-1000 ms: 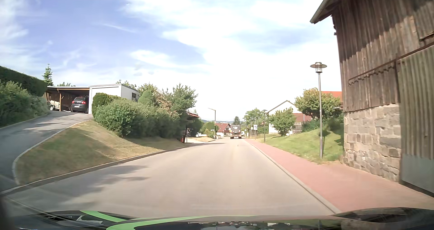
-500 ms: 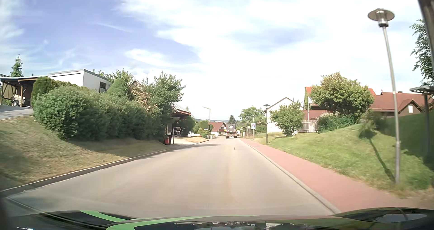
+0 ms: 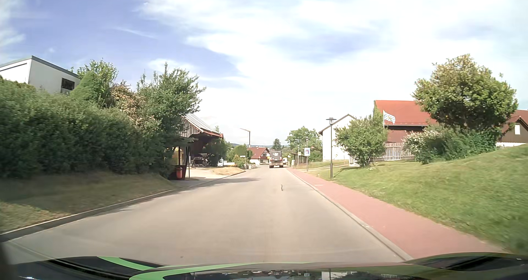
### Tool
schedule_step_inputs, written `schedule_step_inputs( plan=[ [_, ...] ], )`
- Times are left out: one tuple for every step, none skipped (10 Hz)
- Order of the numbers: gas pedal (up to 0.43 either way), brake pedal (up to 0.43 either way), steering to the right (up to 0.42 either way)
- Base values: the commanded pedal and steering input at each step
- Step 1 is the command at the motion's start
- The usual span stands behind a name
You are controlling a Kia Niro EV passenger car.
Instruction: Follow the waypoints while adhering to traffic rules and regulations
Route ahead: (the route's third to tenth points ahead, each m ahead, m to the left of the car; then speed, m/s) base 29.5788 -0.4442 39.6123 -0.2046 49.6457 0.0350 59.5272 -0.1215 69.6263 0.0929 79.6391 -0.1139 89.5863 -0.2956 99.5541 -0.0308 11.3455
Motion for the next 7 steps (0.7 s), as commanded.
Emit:
schedule_step_inputs(
  plan=[
    [0.079, 0.0, 0.002],
    [0.079, 0.0, 0.002],
    [0.079, 0.0, 0.002],
    [0.079, 0.0, 0.002],
    [0.079, 0.0, 0.002],
    [0.079, 0.0, 0.001],
    [0.079, 0.0, -0.001]
  ],
)
